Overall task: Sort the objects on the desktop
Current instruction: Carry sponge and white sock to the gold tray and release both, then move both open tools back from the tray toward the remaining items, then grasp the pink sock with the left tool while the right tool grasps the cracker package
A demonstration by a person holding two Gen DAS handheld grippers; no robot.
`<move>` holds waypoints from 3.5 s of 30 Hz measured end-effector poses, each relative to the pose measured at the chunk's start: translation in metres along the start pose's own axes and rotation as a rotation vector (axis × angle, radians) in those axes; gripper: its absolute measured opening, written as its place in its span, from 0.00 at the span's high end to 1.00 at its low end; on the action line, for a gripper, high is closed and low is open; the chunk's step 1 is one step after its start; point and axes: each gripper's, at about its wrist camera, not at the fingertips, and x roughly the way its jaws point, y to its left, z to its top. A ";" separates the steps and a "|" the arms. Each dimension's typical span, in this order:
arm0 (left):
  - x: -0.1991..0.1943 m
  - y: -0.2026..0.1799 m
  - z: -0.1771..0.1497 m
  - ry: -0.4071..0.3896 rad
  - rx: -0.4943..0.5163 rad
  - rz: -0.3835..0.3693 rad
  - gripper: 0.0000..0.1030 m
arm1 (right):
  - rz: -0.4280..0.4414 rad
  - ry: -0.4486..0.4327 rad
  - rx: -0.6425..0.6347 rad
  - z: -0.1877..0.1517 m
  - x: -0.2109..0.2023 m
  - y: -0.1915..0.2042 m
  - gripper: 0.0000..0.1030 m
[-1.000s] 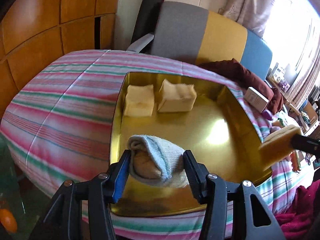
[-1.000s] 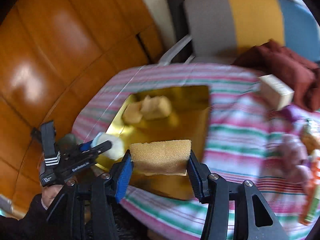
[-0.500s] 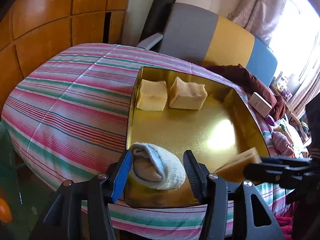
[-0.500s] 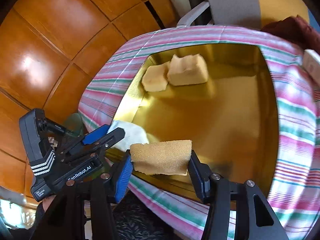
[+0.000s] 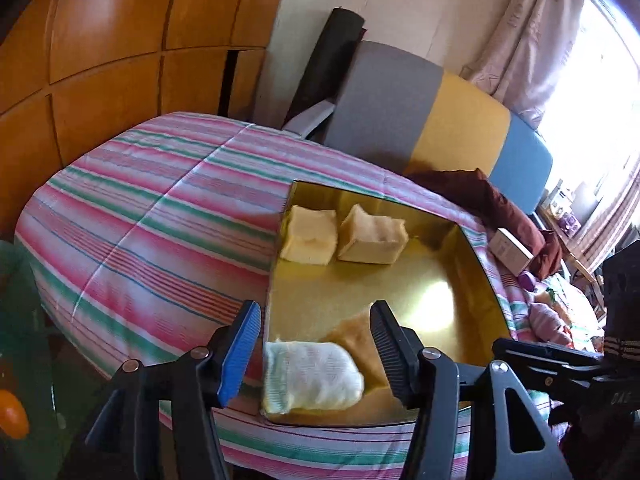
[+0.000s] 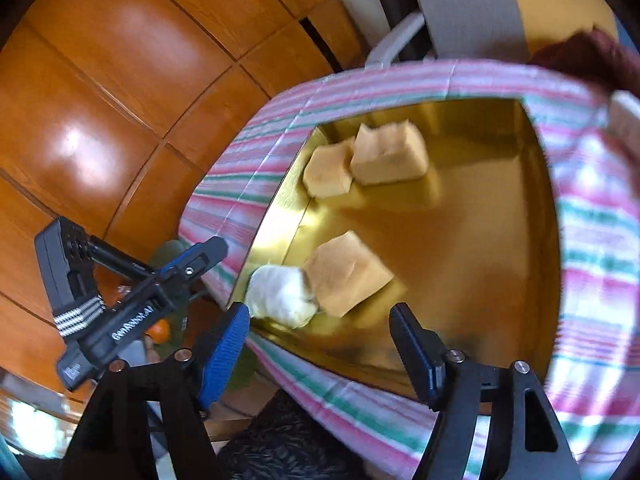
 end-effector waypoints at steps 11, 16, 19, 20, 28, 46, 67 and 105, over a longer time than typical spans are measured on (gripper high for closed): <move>0.010 -0.042 0.002 0.050 0.043 -0.122 0.43 | -0.261 -0.177 -0.018 0.007 -0.067 -0.029 0.26; 0.017 -0.070 0.001 0.083 0.109 -0.155 0.43 | -0.289 -0.213 0.089 0.005 -0.102 -0.068 0.26; 0.022 -0.085 0.000 0.104 0.140 -0.169 0.43 | -0.361 -0.222 0.123 -0.003 -0.124 -0.091 0.26; 0.023 -0.090 0.000 0.111 0.150 -0.179 0.43 | -0.388 -0.218 0.124 -0.007 -0.130 -0.097 0.28; 0.030 -0.146 0.002 0.137 0.259 -0.276 0.43 | -0.621 -0.175 0.290 -0.050 -0.194 -0.173 0.45; 0.094 -0.307 -0.016 0.382 0.377 -0.521 0.41 | -0.577 -0.285 0.600 -0.078 -0.222 -0.247 0.58; 0.170 -0.378 -0.034 0.545 0.297 -0.515 0.33 | -0.483 -0.406 0.676 -0.079 -0.231 -0.261 0.52; 0.226 -0.398 -0.053 0.545 0.383 -0.430 0.40 | -0.619 -0.133 0.158 -0.008 -0.217 -0.242 0.32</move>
